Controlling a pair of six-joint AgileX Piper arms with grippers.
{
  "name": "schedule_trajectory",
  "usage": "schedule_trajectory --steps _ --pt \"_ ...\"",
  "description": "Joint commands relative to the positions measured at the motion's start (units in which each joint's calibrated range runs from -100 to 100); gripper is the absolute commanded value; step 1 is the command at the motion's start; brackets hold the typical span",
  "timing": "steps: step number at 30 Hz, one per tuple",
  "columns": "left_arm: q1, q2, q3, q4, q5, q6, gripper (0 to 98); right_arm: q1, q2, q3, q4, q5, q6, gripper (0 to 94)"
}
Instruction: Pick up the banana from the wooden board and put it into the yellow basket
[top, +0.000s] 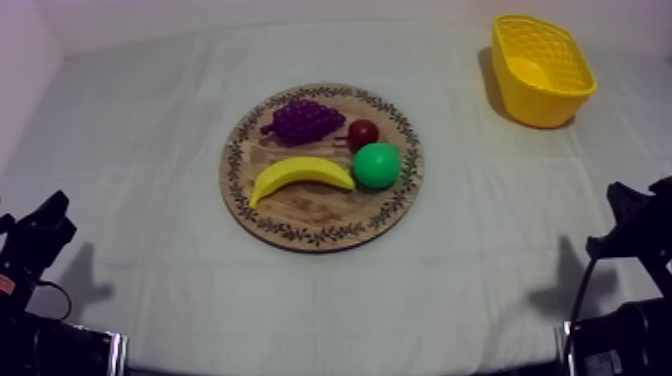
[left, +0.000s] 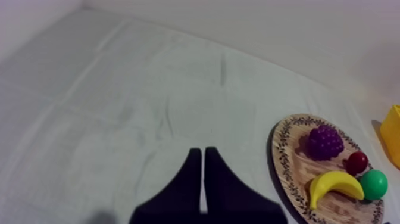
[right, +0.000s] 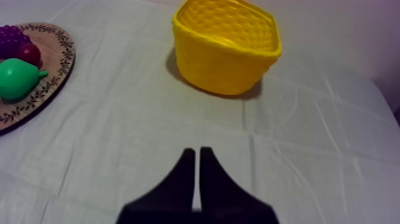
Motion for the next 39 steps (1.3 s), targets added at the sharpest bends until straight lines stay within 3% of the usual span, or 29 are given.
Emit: schedule_trajectory --steps 1,39 --pt "0.0 0.0 0.0 -0.01 0.0 0.0 0.1 0.8 0.0 0.0 0.3 1.1 -1.2 0.5" --pt "0.0 0.0 0.0 -0.01 0.0 0.0 0.1 1.9 0.9 -2.8 0.9 2.1 -2.9 0.3"
